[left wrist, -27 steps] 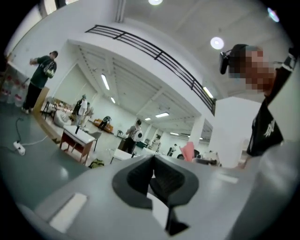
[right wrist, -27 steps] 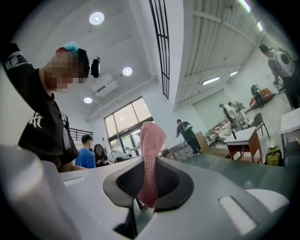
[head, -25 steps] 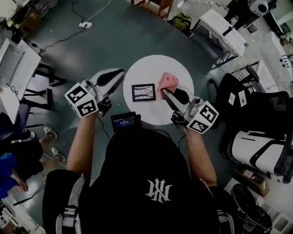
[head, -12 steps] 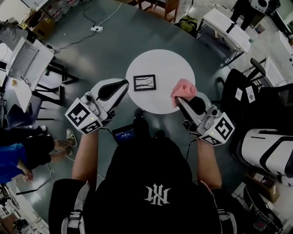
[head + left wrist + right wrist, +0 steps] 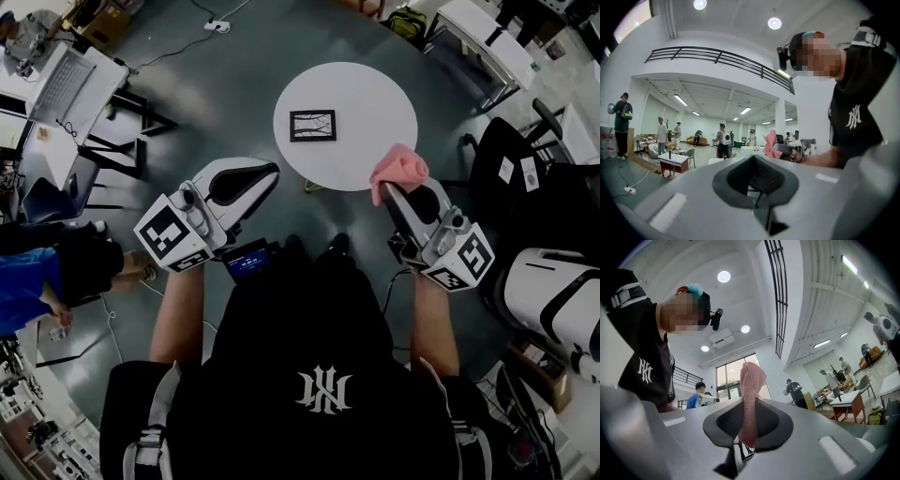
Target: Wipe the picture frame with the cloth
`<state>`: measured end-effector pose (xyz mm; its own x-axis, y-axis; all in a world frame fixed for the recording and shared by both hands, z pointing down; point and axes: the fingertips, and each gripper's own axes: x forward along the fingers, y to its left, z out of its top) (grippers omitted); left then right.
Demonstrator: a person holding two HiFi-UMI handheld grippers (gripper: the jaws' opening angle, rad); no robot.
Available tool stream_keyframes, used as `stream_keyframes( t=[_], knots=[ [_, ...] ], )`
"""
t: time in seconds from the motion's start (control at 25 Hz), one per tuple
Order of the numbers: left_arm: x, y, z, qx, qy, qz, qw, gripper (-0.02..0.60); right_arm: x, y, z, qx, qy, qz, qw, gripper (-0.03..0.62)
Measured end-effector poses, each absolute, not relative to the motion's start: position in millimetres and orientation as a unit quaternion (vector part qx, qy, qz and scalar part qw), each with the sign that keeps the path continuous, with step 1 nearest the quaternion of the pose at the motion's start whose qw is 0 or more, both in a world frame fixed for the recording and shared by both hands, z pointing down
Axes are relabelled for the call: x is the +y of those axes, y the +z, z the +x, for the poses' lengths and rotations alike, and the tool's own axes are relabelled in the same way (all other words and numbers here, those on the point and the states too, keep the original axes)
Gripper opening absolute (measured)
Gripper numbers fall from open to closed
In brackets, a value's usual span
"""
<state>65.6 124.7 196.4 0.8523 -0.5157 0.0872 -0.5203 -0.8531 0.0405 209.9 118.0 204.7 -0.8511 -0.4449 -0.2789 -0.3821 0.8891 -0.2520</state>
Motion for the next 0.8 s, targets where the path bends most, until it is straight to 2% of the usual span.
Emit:
stream_keyframes(
  t=[0.32, 0.6, 0.8],
  knots=[
    [171, 191, 38, -0.243, -0.003, 0.97, 0.032, 0.003, 175, 190, 159, 0.963, -0.086, -0.217, 0.136, 0.035],
    [238, 233, -38, -0.237, -0.035, 0.966, 0.096, 0.003, 248, 213, 85, 0.959, -0.115, -0.238, 0.102, 0.035],
    [267, 244, -48, -0.232, -0.032, 0.968, 0.092, 0.003, 285, 234, 62, 0.962, -0.131, -0.224, 0.09, 0.034]
  ],
)
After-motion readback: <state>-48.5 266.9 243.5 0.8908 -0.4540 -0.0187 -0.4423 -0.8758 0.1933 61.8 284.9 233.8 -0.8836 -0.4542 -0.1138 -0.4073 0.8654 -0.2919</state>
